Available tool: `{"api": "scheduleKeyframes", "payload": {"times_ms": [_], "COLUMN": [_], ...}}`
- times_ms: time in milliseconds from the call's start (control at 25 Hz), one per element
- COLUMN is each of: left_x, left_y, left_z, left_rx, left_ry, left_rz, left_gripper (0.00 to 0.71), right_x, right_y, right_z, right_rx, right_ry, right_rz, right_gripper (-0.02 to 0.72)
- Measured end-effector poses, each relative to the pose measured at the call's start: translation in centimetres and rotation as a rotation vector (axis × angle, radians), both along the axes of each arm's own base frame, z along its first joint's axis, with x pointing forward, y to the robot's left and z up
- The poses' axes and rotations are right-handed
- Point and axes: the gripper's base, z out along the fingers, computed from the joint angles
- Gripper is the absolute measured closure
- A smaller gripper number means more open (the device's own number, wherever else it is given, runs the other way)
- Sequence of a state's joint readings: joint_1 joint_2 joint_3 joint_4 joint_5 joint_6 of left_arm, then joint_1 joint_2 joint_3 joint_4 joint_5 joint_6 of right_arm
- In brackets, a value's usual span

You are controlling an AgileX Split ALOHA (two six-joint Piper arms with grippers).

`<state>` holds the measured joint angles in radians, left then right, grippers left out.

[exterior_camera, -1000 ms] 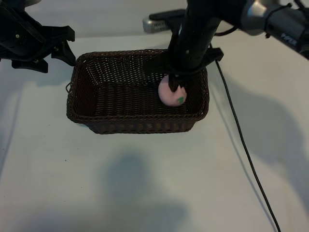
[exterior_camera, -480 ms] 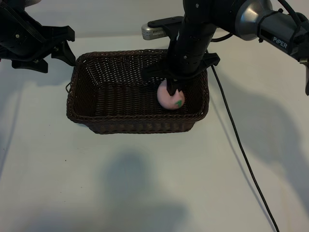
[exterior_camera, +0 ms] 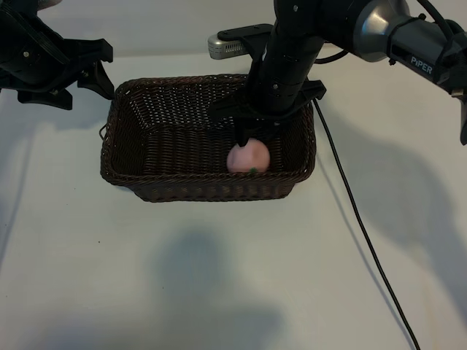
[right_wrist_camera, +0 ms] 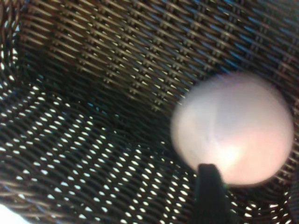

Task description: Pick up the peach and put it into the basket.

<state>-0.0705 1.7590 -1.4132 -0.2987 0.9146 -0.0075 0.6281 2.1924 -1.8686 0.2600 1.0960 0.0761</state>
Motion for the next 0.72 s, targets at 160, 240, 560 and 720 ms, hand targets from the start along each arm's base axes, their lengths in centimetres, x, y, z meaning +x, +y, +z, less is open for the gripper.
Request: {"api": "scheduleKeyframes", "payload": {"times_ms": [160, 240, 560, 720], "left_x": [0.0, 0.0, 0.0, 0.0], "left_y": [0.0, 0.0, 0.0, 0.0], "left_z": [0.0, 0.0, 0.0, 0.0], "left_rx": [0.000, 0.000, 0.000, 0.000], "left_ry": [0.000, 0.000, 0.000, 0.000], "left_rz": [0.000, 0.000, 0.000, 0.000], "left_gripper": [0.122, 0.122, 0.122, 0.122], "right_x": [0.2, 0.3, 1.3, 2.2], "right_y": [0.2, 0.3, -0.1, -1.3], "right_z": [1.4, 2.7, 5.6, 5.6], "right_rx": [0.009, 0.017, -0.014, -0.016], "right_ry": [-0.009, -0.022, -0.127, -0.122], "right_rz": [0.011, 0.021, 0.007, -0.033], "right_gripper": [0.209, 0.209, 0.208, 0.208]}}
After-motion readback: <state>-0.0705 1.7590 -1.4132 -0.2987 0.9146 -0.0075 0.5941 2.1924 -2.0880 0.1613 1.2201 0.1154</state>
